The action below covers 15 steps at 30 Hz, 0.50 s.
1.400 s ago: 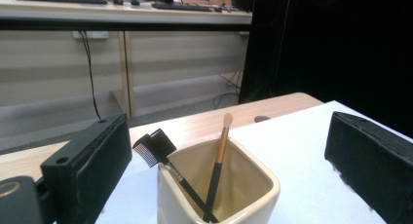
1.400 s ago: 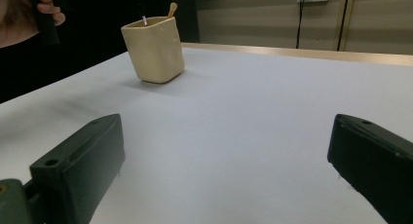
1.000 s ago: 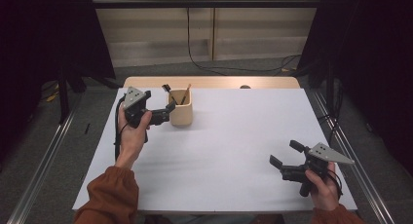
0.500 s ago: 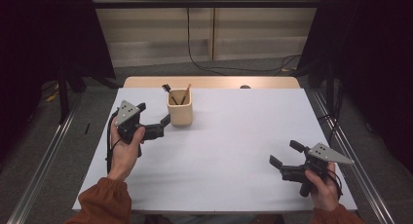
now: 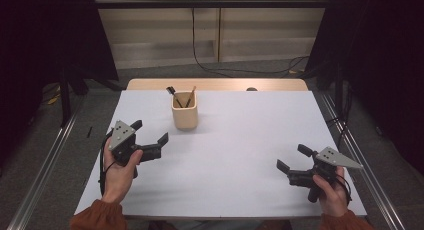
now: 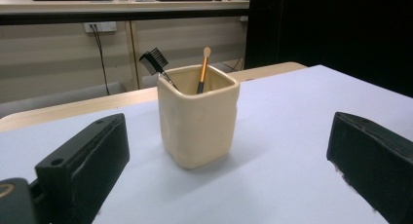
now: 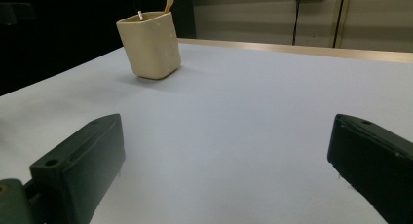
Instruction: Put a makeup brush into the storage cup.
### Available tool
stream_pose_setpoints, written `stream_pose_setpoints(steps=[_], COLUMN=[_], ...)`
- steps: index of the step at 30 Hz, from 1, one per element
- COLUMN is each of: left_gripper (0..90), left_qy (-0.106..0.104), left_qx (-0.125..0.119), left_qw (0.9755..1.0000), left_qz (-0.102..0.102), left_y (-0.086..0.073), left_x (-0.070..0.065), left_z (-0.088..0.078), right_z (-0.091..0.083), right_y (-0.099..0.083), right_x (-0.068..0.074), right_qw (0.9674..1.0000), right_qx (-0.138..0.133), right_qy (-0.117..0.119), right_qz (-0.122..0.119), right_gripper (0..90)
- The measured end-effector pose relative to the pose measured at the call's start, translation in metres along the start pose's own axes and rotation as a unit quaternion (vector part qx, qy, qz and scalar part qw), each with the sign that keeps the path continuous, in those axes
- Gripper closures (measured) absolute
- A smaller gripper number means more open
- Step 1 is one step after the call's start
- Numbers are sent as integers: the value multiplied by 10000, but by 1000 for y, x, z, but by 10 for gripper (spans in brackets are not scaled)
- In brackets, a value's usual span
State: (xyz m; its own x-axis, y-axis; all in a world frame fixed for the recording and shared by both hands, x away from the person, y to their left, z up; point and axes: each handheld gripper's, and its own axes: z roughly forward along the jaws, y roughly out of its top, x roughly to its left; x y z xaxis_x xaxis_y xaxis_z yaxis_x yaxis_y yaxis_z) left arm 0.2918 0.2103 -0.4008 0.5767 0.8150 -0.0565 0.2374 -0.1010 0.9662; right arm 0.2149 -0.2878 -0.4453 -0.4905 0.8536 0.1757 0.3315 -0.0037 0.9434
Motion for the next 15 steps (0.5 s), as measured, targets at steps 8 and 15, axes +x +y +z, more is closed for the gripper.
stream_pose_setpoints(steps=[8,15], left_gripper=[15,15], left_qy=[114,225], left_qx=[119,263], left_qw=[9998,9994], left_qz=[-131,-99], left_y=[-17,-29], left_x=[-4,-8], left_z=[-22,-40], right_z=[-2,-5], right_y=[-1,-1], right_x=[1,2], right_qw=[10000,10000], right_qx=[11,10], right_qy=[-13,-19], right_qz=[-4,-7], right_gripper=[0,0])
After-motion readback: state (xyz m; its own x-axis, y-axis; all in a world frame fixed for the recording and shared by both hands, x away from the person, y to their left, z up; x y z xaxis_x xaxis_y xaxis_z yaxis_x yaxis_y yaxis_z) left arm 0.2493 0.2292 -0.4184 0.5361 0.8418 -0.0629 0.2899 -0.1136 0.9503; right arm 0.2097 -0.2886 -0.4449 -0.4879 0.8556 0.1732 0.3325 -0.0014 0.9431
